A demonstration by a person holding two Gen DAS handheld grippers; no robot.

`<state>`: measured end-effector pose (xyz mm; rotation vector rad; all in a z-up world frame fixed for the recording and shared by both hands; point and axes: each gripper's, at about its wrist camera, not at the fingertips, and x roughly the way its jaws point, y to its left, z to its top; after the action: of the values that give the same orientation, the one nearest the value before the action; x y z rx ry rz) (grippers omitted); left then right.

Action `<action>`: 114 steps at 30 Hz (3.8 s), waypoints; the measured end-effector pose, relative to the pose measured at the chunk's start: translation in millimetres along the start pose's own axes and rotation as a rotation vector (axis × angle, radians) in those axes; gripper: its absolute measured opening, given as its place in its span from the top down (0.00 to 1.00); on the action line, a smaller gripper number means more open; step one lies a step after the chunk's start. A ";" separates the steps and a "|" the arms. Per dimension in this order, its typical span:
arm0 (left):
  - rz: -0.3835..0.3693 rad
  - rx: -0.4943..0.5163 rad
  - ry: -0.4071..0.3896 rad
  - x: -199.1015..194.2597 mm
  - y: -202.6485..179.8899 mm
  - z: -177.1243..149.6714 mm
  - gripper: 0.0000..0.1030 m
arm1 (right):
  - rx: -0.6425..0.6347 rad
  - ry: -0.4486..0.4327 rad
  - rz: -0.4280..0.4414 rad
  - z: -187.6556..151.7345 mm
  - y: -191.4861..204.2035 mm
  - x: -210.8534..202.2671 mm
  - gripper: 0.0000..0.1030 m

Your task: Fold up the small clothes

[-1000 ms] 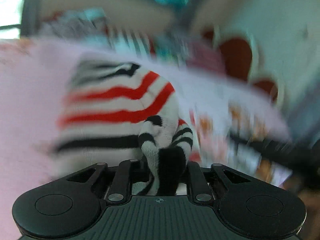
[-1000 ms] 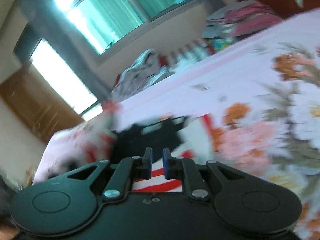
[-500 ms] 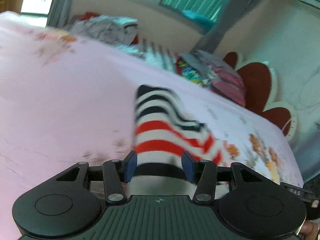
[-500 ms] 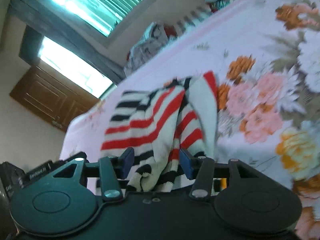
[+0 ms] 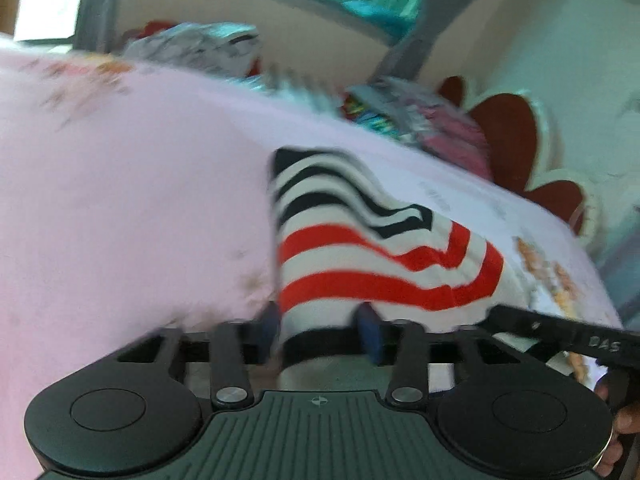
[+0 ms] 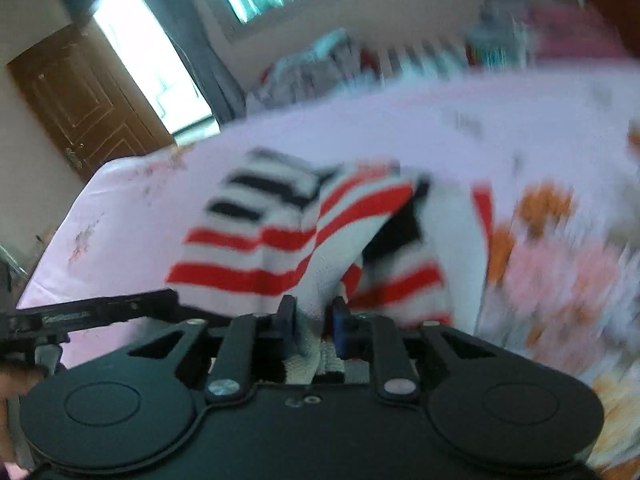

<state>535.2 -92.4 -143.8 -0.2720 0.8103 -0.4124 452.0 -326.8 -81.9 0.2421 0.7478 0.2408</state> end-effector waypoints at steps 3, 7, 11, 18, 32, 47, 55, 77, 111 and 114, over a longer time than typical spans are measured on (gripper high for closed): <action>0.007 0.123 -0.004 6.8 -28.7 12.8 0.64 | -0.040 -0.059 -0.027 -7.2 -7.0 -22.2 0.83; 0.029 0.258 0.097 36.2 -58.2 12.9 0.64 | 0.072 0.025 -0.104 -27.9 -55.1 11.0 0.82; 0.047 0.297 0.119 35.6 -67.5 16.1 0.64 | 0.223 0.002 -0.037 -32.0 -75.9 6.4 0.79; 0.043 0.356 0.151 38.6 -69.9 21.5 0.64 | 0.314 -0.031 -0.030 -5.6 -94.7 8.3 0.65; 0.017 0.378 0.106 2.6 -68.9 15.1 0.63 | 0.148 0.025 -0.094 9.3 -67.9 -5.2 0.78; 0.057 0.225 0.093 -40.8 -36.8 -37.6 0.54 | 0.532 0.047 0.106 -67.7 -81.5 -46.7 0.92; 0.091 0.194 0.122 -40.8 -28.7 -46.3 0.53 | 0.647 0.078 0.099 -97.0 -99.3 -33.6 0.96; 0.109 0.258 0.005 -64.7 -81.4 -47.6 0.53 | -0.115 0.009 -0.191 -42.6 -3.4 -48.2 0.95; 0.176 0.200 0.083 -0.1 -55.5 -9.4 0.21 | 0.192 0.071 0.007 -19.9 -83.5 6.1 0.82; 0.176 0.175 0.092 2.3 -50.8 -8.2 0.17 | 0.164 0.076 0.022 -14.7 -80.4 8.4 0.83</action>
<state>517.7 -139.1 -131.1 -0.0186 0.8752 -0.3292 458.2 -398.2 -121.8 0.3988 0.8414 0.2104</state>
